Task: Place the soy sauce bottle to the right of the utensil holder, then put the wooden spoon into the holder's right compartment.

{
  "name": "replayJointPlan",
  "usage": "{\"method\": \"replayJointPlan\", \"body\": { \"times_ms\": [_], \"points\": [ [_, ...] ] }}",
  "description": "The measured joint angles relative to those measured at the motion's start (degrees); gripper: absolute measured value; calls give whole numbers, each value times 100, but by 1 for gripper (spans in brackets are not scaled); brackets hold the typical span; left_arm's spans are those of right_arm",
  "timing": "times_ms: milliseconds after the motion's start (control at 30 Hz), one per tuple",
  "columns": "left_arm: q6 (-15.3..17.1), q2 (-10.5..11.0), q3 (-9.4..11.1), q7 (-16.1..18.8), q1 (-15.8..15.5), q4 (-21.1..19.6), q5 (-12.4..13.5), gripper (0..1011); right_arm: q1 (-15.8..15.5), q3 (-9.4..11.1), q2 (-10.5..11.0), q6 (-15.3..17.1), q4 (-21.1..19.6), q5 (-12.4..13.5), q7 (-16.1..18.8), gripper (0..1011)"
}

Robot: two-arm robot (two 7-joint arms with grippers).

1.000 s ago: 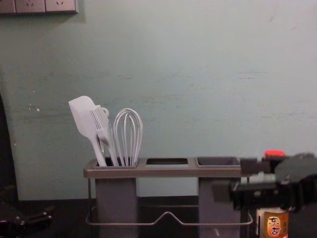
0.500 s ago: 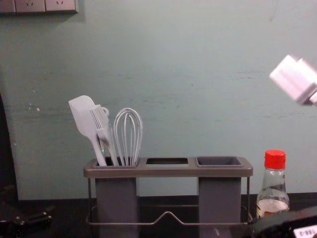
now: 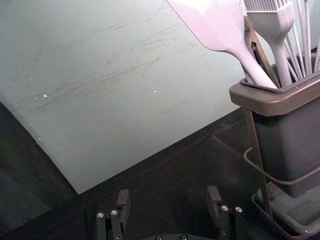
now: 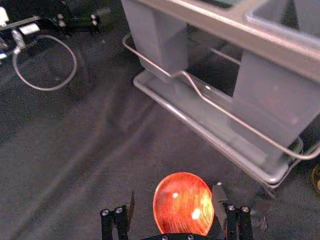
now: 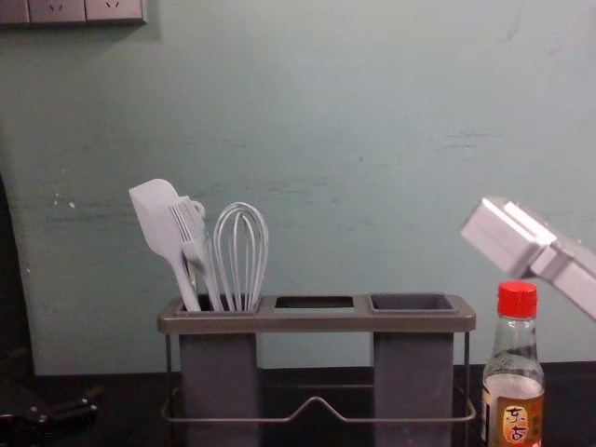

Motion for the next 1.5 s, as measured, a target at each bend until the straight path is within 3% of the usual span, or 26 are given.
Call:
{"method": "replayJointPlan", "body": {
  "times_ms": [900,1500],
  "points": [
    [0,0,0,0,0,0,0,1005,-71,39,-246,63,289,-443,118,1000],
    [0,0,0,0,0,0,0,1005,-109,102,-309,62,269,-734,219,1000]
  ]
}}
